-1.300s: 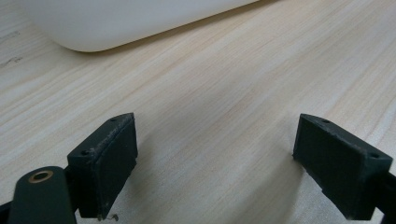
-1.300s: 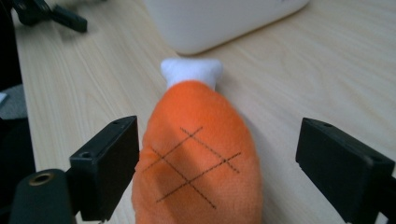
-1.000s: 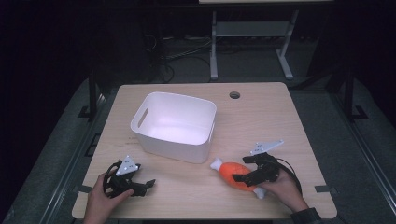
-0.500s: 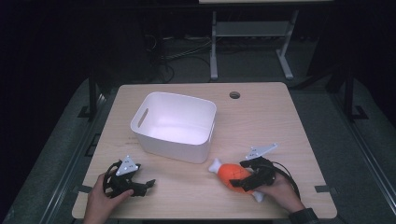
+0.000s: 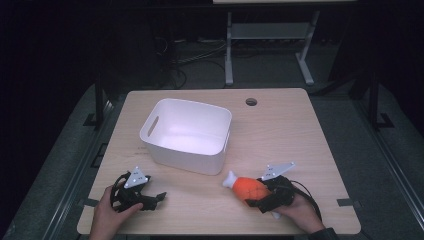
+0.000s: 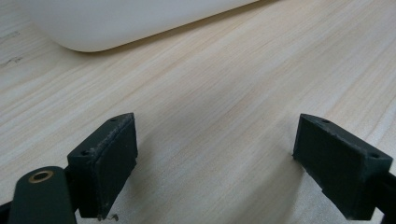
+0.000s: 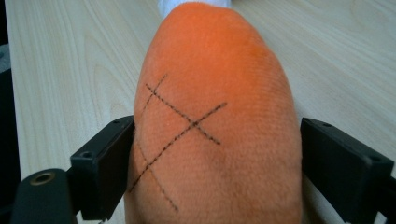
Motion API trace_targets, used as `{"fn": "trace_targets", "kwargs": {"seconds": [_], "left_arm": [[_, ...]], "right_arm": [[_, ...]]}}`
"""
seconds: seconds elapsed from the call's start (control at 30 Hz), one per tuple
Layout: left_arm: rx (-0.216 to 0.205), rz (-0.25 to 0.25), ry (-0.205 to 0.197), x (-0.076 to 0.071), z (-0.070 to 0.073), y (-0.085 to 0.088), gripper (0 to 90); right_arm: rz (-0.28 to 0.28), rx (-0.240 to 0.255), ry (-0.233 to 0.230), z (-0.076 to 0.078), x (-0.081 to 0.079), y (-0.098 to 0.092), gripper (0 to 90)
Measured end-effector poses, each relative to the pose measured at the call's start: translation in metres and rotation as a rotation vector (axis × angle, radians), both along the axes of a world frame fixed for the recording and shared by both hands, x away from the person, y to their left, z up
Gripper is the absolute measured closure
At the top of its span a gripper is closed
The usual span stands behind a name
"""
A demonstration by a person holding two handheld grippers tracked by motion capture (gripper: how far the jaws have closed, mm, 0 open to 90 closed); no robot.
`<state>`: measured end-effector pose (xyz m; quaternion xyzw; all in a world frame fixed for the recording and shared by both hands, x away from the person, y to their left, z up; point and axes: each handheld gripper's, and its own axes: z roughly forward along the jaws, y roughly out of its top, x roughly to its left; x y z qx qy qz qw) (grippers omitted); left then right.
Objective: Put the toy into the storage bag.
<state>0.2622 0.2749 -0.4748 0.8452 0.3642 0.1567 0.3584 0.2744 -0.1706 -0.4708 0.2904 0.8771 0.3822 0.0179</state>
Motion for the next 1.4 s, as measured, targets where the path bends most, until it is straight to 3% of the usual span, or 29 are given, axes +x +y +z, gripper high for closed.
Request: {"fn": "trace_targets", "kwargs": {"seconds": [0.47,0.63,1.1,1.4], "left_arm": [[0.000,0.000,0.000,0.000,0.000,0.000,12.8],[0.000,0.000,0.000,0.000,0.000,0.000,12.8],[0.001,-0.001,0.000,0.000,0.000,0.000,12.7],[0.000,-0.001,0.000,0.000,0.000,0.000,12.8]], "right_arm": [[0.065,0.017,-0.003,0.001,-0.004,0.001,34.4],[0.068,0.025,0.004,0.002,-0.003,0.000,36.0],[0.049,0.053,-0.040,0.018,0.001,-0.009,36.3],[0.039,0.043,-0.061,0.024,0.006,-0.015,36.3]]}}
